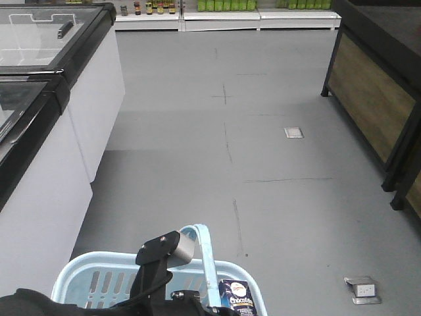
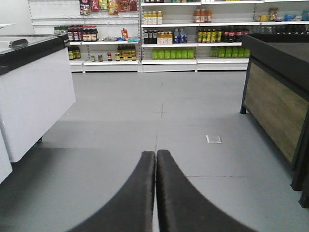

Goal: Left arm holds basket, right arm returns cookies
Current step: 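Hold the basket steady with the left gripper while the base turns, then drive the base toward the drink shelves, holding the basket in the left gripper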

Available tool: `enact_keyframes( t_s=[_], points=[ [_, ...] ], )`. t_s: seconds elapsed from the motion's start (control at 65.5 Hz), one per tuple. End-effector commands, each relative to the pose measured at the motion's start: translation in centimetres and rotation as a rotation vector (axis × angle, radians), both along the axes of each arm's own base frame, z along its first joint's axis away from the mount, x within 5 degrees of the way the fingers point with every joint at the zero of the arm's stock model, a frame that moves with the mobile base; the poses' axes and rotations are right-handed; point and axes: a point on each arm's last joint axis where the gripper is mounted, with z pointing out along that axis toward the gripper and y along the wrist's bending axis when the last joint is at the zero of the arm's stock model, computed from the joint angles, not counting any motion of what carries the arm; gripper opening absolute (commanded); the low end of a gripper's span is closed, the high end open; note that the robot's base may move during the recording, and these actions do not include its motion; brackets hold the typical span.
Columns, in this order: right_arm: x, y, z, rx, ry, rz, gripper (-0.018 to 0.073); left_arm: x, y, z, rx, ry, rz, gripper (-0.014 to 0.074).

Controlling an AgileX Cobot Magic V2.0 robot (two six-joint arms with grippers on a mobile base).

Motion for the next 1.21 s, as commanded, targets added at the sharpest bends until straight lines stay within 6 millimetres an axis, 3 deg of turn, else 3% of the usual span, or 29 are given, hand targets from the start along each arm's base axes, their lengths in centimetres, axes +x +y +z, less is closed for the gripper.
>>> enact_keyframes(
  t_s=[0.0,1.192],
  points=[
    [-0.09,-0.02,0.57,-0.002,-0.082,-0.001,-0.001,-0.07,-0.03,1.82,-0.055,-0.032,-0.003,-0.0006],
    [-0.09,-0.02,0.57,-0.002,-0.082,-0.001,-0.001,-0.03,0.0,1.84,-0.055,-0.034,0.002,-0.0006]
  ],
)
